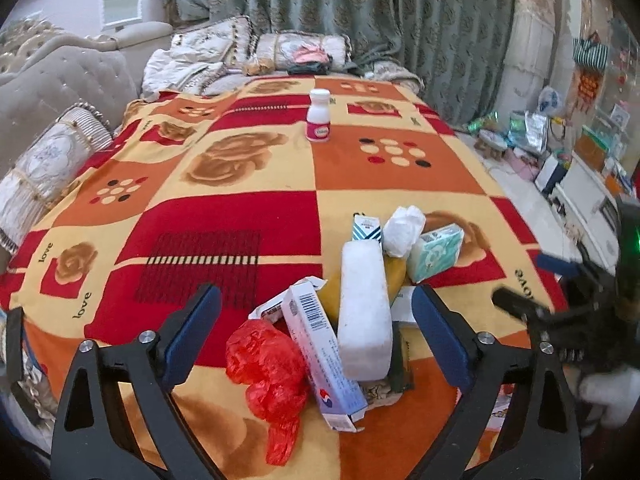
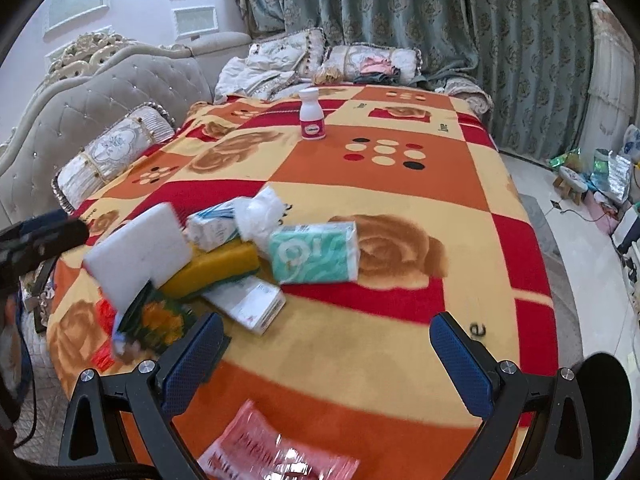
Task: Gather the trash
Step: 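Grasp the white foam block with the left tool while the right tool grasps the teal tissue pack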
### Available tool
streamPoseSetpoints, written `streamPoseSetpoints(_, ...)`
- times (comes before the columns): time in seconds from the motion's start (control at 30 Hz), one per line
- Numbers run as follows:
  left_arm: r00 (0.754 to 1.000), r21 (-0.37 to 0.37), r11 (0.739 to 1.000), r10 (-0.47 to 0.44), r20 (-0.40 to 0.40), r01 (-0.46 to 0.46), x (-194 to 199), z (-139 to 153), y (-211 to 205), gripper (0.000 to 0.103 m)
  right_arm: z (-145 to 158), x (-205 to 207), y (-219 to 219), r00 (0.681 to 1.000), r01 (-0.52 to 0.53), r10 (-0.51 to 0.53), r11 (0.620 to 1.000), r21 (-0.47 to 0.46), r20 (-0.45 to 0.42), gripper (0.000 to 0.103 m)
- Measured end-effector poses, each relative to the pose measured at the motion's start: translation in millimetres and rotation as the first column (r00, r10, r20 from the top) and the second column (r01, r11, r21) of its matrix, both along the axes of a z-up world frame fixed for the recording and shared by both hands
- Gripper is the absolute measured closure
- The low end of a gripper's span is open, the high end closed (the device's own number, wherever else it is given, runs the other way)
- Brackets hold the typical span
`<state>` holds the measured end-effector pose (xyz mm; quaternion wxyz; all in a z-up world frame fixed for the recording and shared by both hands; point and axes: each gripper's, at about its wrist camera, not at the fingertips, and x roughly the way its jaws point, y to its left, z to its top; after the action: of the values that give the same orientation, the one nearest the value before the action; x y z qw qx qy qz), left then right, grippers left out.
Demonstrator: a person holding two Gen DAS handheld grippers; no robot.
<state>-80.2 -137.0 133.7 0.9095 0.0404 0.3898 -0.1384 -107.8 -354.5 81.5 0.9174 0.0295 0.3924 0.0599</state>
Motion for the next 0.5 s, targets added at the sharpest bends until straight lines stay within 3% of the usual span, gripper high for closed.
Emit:
streamPoseSetpoints(0.1, 0.999, 0.007, 1.000, -0.010, -0.038, 0.010, 10.9, -8.4, -5.8, 0.015, -5.7, 28.4, -1.6, 0.999, -0.006, 0.006, 1.000, 0.012, -0.034, 0.000)
streamPoseSetpoints(0.4, 0.996, 0.024, 0.999, -0.046, -0.078, 0.048, 27.6, -18.3, -16.7, 0.017, -40.5, 96.6, 14.7, 0.988, -0.071, 0.066, 0.997, -0.027, -0.142, 0.000)
streamPoseSetpoints(0.5, 0.993, 0.024, 0.998, -0.051, -0.105, 0.054, 32.3, -23.9, -17.6, 0.034, -50.0, 107.7, 14.2, 0.985, -0.081, 0.077, 0.996, -0.022, -0.157, 0.001)
